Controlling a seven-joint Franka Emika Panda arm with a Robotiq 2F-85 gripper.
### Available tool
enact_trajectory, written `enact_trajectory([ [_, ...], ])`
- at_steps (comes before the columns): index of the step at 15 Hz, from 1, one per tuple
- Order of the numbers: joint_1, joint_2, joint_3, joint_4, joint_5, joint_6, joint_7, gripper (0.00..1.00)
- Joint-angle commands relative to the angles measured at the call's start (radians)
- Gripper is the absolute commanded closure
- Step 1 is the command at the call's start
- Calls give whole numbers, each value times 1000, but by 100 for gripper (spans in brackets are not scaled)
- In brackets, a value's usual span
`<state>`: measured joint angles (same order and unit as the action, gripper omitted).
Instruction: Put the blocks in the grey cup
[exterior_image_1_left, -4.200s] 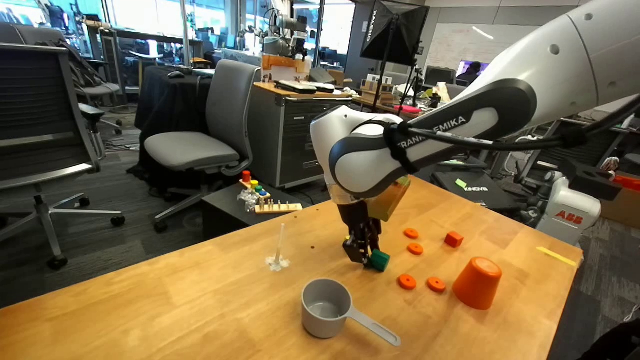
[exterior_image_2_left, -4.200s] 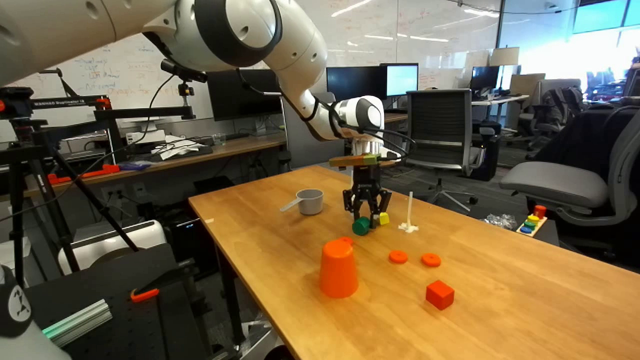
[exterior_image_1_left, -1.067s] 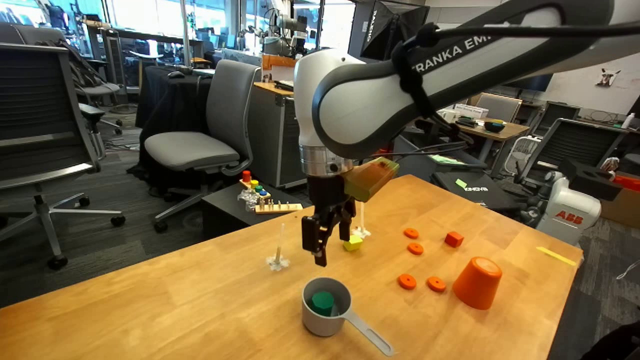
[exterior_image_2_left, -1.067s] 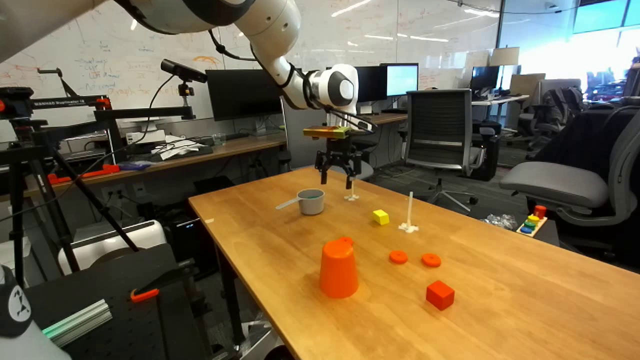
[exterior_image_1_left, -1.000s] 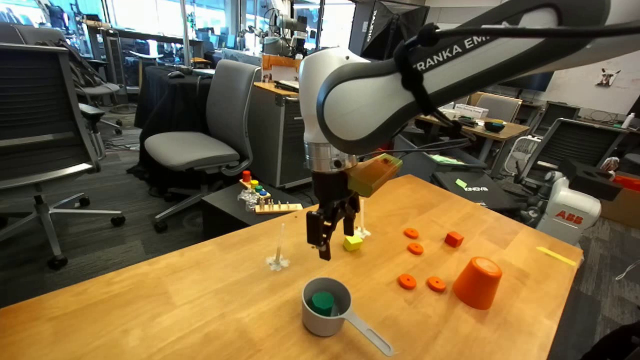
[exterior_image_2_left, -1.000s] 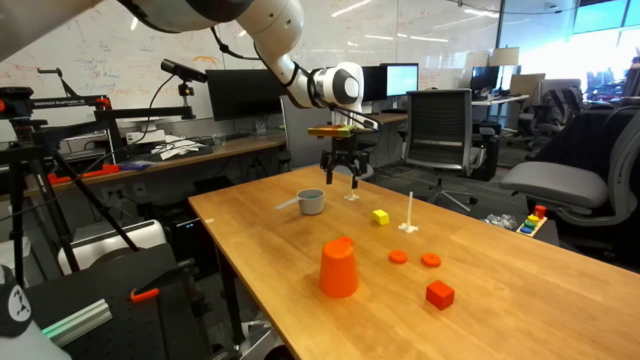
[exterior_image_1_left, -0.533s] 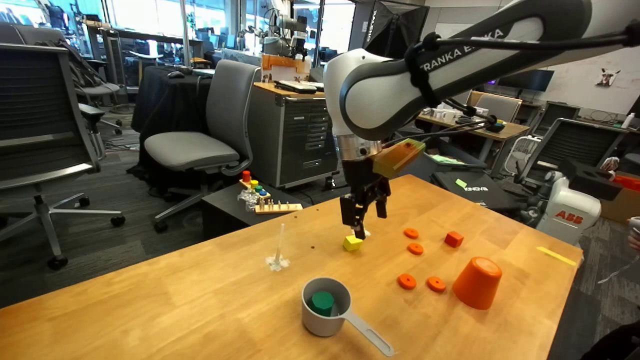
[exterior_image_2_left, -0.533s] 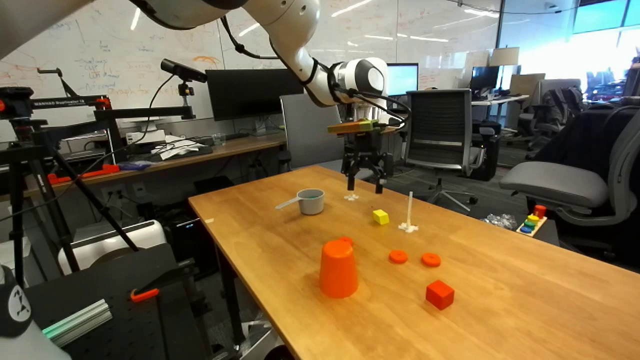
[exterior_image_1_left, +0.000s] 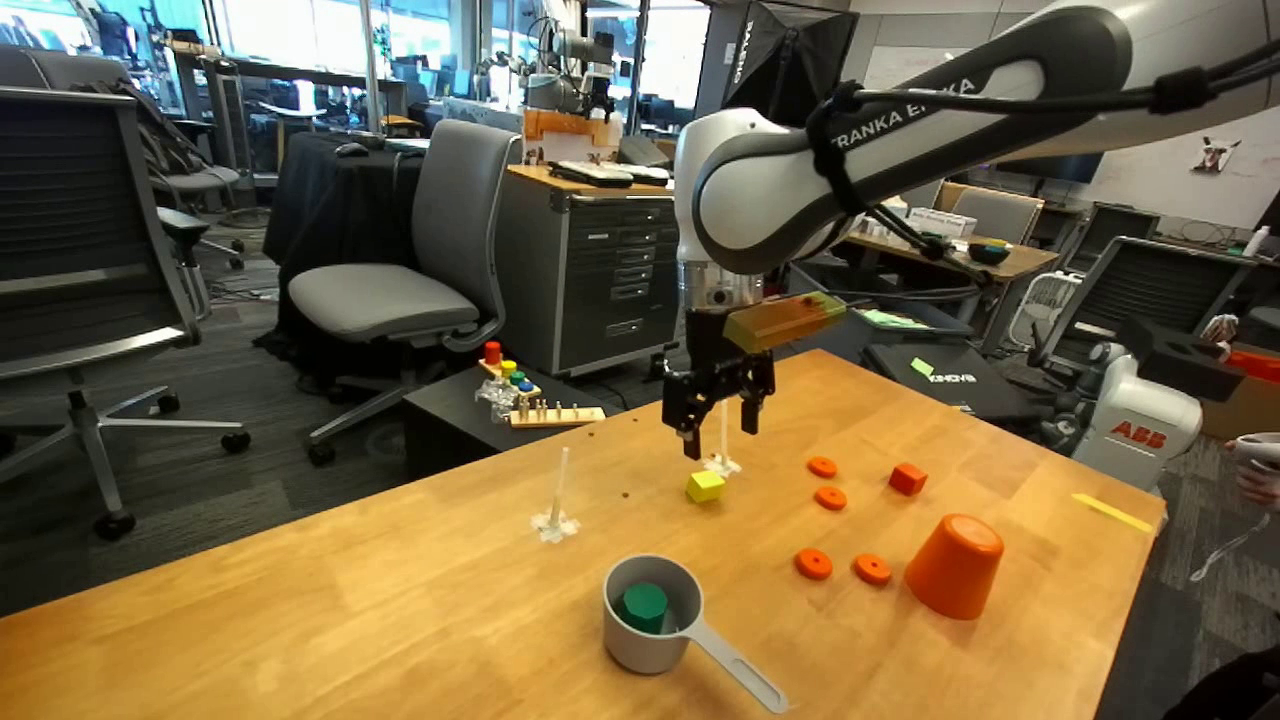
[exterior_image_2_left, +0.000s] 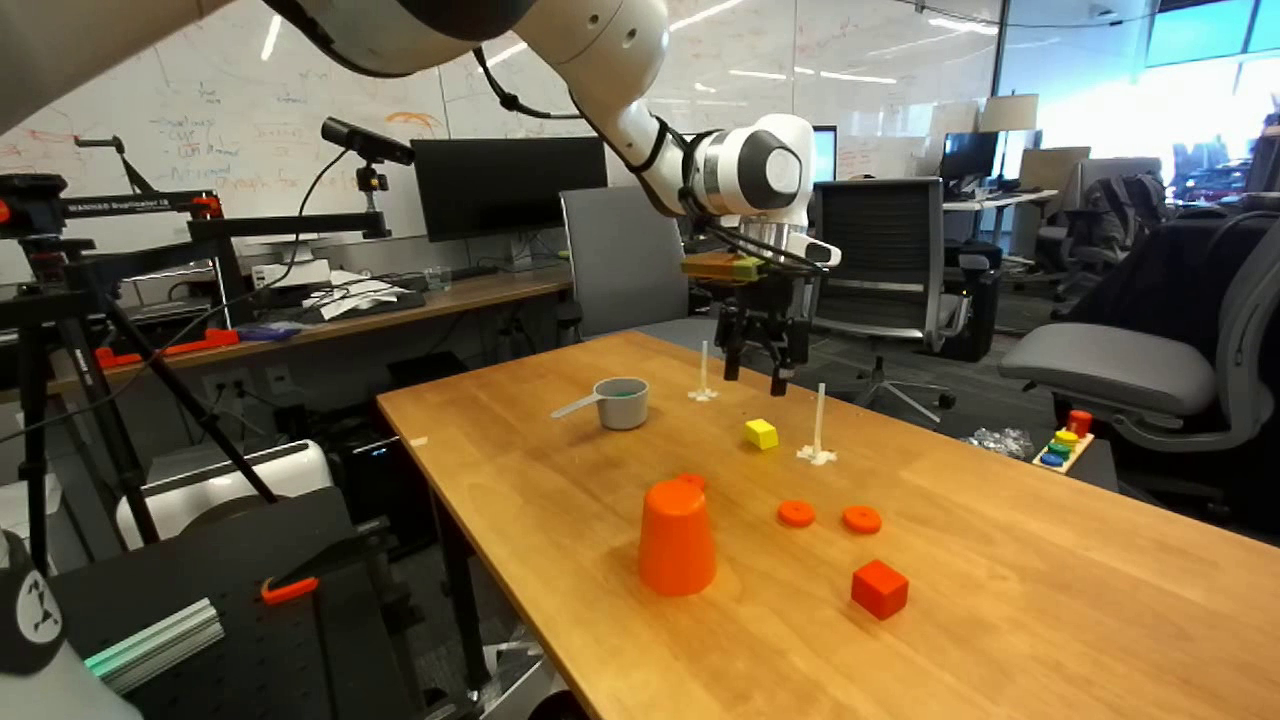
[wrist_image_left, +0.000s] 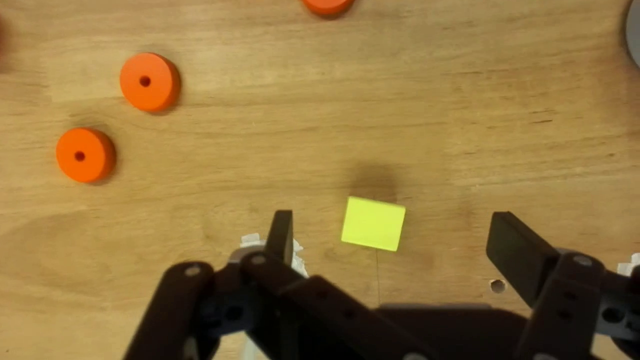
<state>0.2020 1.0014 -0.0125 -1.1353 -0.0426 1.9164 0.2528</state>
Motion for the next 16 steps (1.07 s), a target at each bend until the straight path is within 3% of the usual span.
enact_trajectory([
  [1, -2, 9, 5, 13, 0, -3, 5, 0],
  [9, -2, 70, 16, 21, 35, 143, 68, 0],
  [16, -9, 92, 11, 15, 57, 170, 107, 0],
])
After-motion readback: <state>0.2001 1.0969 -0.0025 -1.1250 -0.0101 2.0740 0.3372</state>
